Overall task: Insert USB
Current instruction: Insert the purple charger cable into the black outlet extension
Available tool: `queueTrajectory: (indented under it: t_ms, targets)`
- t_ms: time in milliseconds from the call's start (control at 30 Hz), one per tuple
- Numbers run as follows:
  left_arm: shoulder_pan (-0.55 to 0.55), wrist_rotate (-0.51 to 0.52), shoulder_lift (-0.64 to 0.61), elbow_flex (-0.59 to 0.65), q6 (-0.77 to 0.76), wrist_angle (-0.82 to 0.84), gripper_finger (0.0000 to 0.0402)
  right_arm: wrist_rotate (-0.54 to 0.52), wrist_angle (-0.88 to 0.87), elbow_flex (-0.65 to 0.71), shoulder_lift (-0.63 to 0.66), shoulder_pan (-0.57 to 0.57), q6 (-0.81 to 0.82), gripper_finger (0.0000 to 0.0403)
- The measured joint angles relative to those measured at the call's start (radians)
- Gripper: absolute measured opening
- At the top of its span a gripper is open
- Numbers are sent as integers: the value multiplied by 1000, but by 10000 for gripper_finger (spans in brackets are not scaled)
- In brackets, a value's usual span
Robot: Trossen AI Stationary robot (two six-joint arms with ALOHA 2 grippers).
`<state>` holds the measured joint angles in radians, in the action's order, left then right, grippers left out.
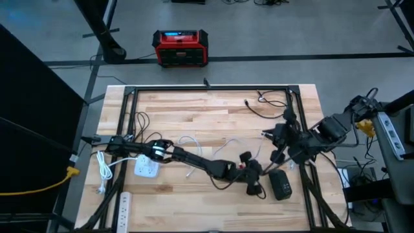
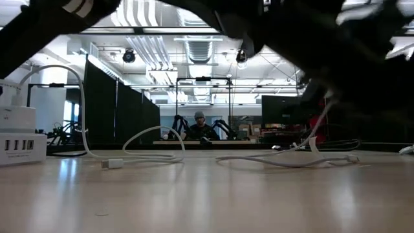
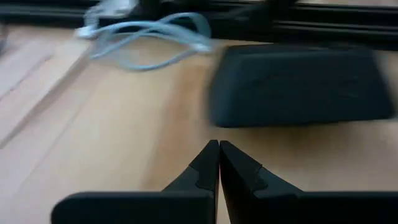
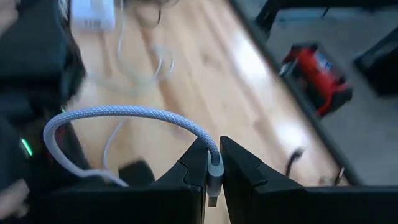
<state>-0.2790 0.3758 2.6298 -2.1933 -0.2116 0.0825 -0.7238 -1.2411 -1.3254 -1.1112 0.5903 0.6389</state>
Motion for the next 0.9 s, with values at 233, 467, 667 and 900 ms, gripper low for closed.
queueTrajectory:
  t_ms: [233, 467, 667, 900]
  targets:
    - [-53, -281, 0, 0, 56, -308, 0, 82, -174, 43, -18, 145, 276, 17]
    - [-22, -240, 16, -9, 45, -298, 0, 69, -182, 67, -27, 195, 357, 17]
    - [-21, -234, 11, -61, 46, -161, 0, 165, -180, 91, -28, 196, 375, 17]
    - [-38, -12, 7, -163, 24, 300, 0, 502, -133, 206, -72, 227, 407, 17]
